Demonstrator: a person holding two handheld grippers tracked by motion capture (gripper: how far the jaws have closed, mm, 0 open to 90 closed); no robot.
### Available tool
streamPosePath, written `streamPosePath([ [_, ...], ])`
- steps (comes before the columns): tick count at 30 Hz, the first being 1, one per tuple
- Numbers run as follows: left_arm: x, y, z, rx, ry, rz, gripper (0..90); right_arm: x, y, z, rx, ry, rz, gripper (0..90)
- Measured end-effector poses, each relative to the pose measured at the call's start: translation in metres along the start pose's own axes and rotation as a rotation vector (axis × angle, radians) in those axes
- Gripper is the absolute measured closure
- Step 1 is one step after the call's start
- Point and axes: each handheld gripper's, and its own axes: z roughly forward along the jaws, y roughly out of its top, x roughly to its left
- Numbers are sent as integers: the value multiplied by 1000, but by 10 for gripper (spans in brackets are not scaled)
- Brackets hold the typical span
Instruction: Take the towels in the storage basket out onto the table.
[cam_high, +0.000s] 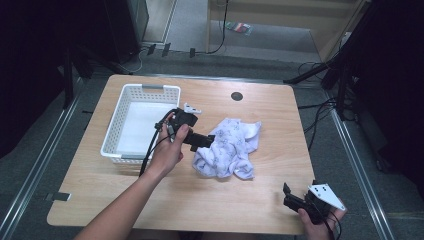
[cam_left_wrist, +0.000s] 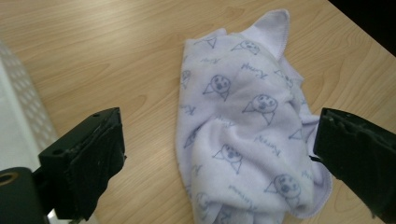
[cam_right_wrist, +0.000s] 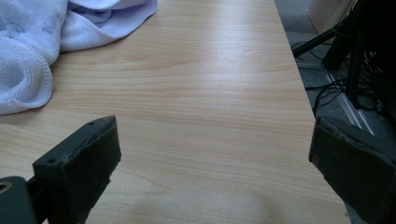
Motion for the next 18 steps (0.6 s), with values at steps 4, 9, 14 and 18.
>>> streamPosePath([
  [4,7,-9,-13,-14,19,0,65,0,0,0,0,-1,-1,22],
  [9,14,-18,-25,-27,26,-5,65,0,0,0,1,-2,0,22],
  [14,29,-32,-43,-51,43,-14,65,0,0,0,4,-3,1,22],
  [18,38,-40,-50,-63,56,-31,65,0,0,0,6,-4,1,22],
])
